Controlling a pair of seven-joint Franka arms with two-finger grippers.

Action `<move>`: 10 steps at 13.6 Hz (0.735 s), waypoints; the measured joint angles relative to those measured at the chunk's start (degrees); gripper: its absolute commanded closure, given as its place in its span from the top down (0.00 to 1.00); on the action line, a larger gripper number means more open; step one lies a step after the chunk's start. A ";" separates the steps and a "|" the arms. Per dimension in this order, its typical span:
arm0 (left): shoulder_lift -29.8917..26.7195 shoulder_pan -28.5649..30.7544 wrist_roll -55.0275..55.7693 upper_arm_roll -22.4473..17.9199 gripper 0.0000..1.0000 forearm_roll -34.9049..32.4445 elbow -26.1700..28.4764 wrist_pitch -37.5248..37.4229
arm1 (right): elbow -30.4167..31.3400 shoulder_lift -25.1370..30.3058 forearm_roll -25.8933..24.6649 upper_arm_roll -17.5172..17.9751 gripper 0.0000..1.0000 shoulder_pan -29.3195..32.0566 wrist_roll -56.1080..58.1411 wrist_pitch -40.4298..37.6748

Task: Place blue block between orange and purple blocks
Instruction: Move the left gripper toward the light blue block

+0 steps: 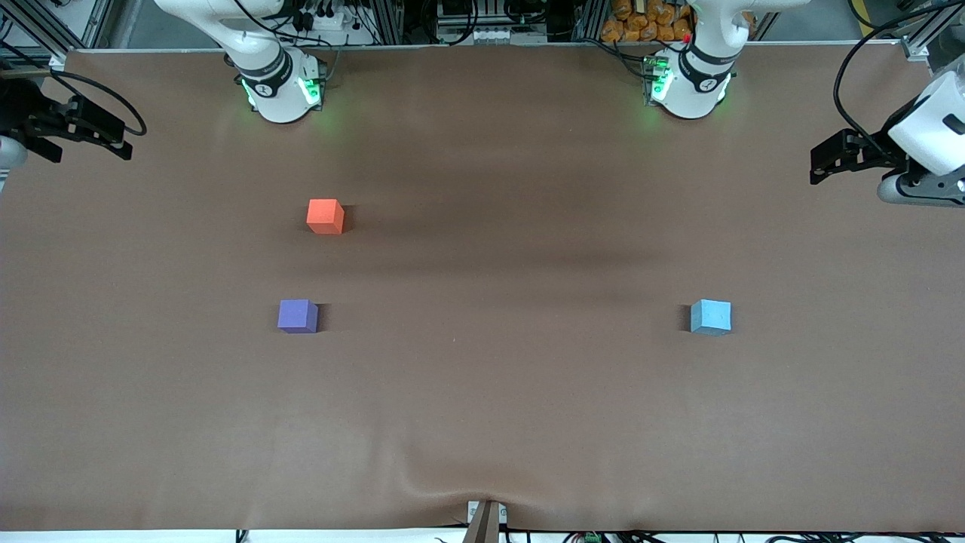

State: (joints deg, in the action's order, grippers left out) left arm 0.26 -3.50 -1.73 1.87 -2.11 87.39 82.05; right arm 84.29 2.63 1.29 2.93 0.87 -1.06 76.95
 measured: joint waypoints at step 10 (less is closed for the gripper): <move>4.13 0.50 0.57 -0.46 1.00 -0.37 0.08 0.34 | 0.00 -0.02 0.00 -0.03 1.00 0.07 0.01 0.00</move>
State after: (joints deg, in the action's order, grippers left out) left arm 4.39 -3.00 -1.17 1.41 -2.49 87.48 82.39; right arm 84.29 2.61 1.29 2.90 0.93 -1.05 76.95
